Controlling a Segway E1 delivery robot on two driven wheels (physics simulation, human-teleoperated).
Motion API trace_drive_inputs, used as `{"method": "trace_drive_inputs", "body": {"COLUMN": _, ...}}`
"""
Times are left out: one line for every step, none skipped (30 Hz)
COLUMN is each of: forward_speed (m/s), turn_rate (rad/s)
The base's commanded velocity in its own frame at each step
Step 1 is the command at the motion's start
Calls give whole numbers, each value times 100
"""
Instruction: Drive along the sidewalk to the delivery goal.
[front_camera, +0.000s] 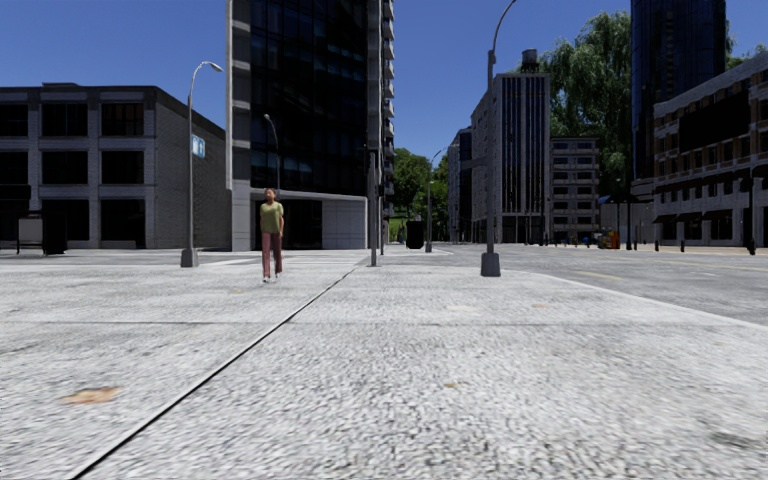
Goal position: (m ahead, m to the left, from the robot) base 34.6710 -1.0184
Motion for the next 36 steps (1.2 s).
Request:
{"method": "trace_drive_inputs", "body": {"forward_speed": 200, "turn_rate": 7}}
{"method": "trace_drive_inputs", "body": {"forward_speed": 200, "turn_rate": 2}}
{"method": "trace_drive_inputs", "body": {"forward_speed": 200, "turn_rate": 2}}
{"method": "trace_drive_inputs", "body": {"forward_speed": 200, "turn_rate": 0}}
{"method": "trace_drive_inputs", "body": {"forward_speed": 200, "turn_rate": 0}}
{"method": "trace_drive_inputs", "body": {"forward_speed": 200, "turn_rate": 0}}
{"method": "trace_drive_inputs", "body": {"forward_speed": 200, "turn_rate": 0}}
{"method": "trace_drive_inputs", "body": {"forward_speed": 200, "turn_rate": 0}}
{"method": "trace_drive_inputs", "body": {"forward_speed": 200, "turn_rate": 0}}
{"method": "trace_drive_inputs", "body": {"forward_speed": 200, "turn_rate": 0}}
{"method": "trace_drive_inputs", "body": {"forward_speed": 200, "turn_rate": 0}}
{"method": "trace_drive_inputs", "body": {"forward_speed": 200, "turn_rate": 0}}
{"method": "trace_drive_inputs", "body": {"forward_speed": 200, "turn_rate": 0}}
{"method": "trace_drive_inputs", "body": {"forward_speed": 200, "turn_rate": 0}}
{"method": "trace_drive_inputs", "body": {"forward_speed": 200, "turn_rate": 0}}
{"method": "trace_drive_inputs", "body": {"forward_speed": 200, "turn_rate": 0}}
{"method": "trace_drive_inputs", "body": {"forward_speed": 200, "turn_rate": 0}}
{"method": "trace_drive_inputs", "body": {"forward_speed": 200, "turn_rate": 0}}
{"method": "trace_drive_inputs", "body": {"forward_speed": 200, "turn_rate": 0}}
{"method": "trace_drive_inputs", "body": {"forward_speed": 200, "turn_rate": 0}}
{"method": "trace_drive_inputs", "body": {"forward_speed": 200, "turn_rate": 0}}
{"method": "trace_drive_inputs", "body": {"forward_speed": 200, "turn_rate": 0}}
{"method": "trace_drive_inputs", "body": {"forward_speed": 200, "turn_rate": 0}}
{"method": "trace_drive_inputs", "body": {"forward_speed": 200, "turn_rate": 0}}
{"method": "trace_drive_inputs", "body": {"forward_speed": 200, "turn_rate": 0}}
{"method": "trace_drive_inputs", "body": {"forward_speed": 200, "turn_rate": 0}}
{"method": "trace_drive_inputs", "body": {"forward_speed": 200, "turn_rate": 0}}
{"method": "trace_drive_inputs", "body": {"forward_speed": 200, "turn_rate": 0}}
{"method": "trace_drive_inputs", "body": {"forward_speed": 200, "turn_rate": 0}}
{"method": "trace_drive_inputs", "body": {"forward_speed": 200, "turn_rate": 0}}
{"method": "trace_drive_inputs", "body": {"forward_speed": 200, "turn_rate": 0}}
{"method": "trace_drive_inputs", "body": {"forward_speed": 200, "turn_rate": 9}}
{"method": "trace_drive_inputs", "body": {"forward_speed": 200, "turn_rate": 14}}
{"method": "trace_drive_inputs", "body": {"forward_speed": 200, "turn_rate": 21}}
{"method": "trace_drive_inputs", "body": {"forward_speed": 200, "turn_rate": 26}}
{"method": "trace_drive_inputs", "body": {"forward_speed": 200, "turn_rate": 26}}
